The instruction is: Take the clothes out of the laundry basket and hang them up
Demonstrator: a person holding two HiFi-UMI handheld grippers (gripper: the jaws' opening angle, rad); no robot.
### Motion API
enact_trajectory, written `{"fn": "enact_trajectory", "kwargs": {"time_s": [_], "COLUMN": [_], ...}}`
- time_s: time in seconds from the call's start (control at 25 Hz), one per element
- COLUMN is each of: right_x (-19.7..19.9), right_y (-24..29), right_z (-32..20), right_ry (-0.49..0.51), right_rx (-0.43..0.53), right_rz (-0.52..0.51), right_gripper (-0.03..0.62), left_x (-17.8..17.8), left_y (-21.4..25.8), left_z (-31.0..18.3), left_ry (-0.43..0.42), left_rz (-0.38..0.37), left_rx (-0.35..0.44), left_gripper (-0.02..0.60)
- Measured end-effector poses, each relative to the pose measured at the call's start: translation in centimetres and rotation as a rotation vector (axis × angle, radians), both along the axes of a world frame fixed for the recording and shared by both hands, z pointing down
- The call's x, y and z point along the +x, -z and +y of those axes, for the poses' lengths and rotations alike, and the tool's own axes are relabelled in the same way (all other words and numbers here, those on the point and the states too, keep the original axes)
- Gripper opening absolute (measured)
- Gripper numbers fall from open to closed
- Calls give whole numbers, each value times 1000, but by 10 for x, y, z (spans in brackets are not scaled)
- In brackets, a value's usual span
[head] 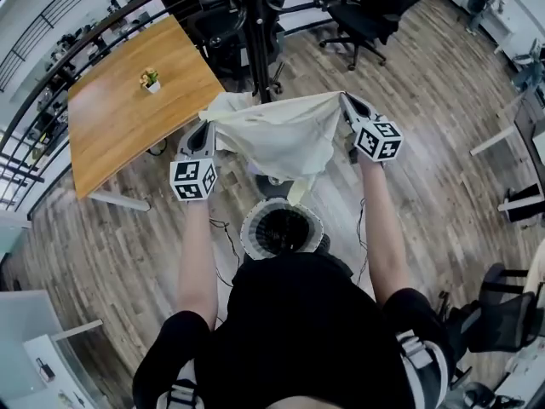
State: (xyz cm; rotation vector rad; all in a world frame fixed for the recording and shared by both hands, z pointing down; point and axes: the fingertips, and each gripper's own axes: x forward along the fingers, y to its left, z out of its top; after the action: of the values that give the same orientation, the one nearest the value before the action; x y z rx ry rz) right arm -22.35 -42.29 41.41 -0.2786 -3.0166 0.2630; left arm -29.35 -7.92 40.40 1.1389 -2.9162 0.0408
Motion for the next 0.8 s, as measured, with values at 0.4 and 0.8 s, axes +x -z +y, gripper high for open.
{"fn": "enact_trajectory", "kwargs": {"time_s": [0.4, 0.8], "right_x": [-41, -74], "right_y": [24, -66], "right_z": [2, 0], "right_ry": [24, 27], "right_rx": [-4, 84], "right_rz": [-30, 204], "right_gripper": [11, 11], "left_x": [-35, -67], "left_y": [11, -82], "left_z": [-2, -4], "left_ry": [52, 84], "left_rz": [-5, 184], "left_rx": [-4, -106], "left_gripper": [25, 25]}}
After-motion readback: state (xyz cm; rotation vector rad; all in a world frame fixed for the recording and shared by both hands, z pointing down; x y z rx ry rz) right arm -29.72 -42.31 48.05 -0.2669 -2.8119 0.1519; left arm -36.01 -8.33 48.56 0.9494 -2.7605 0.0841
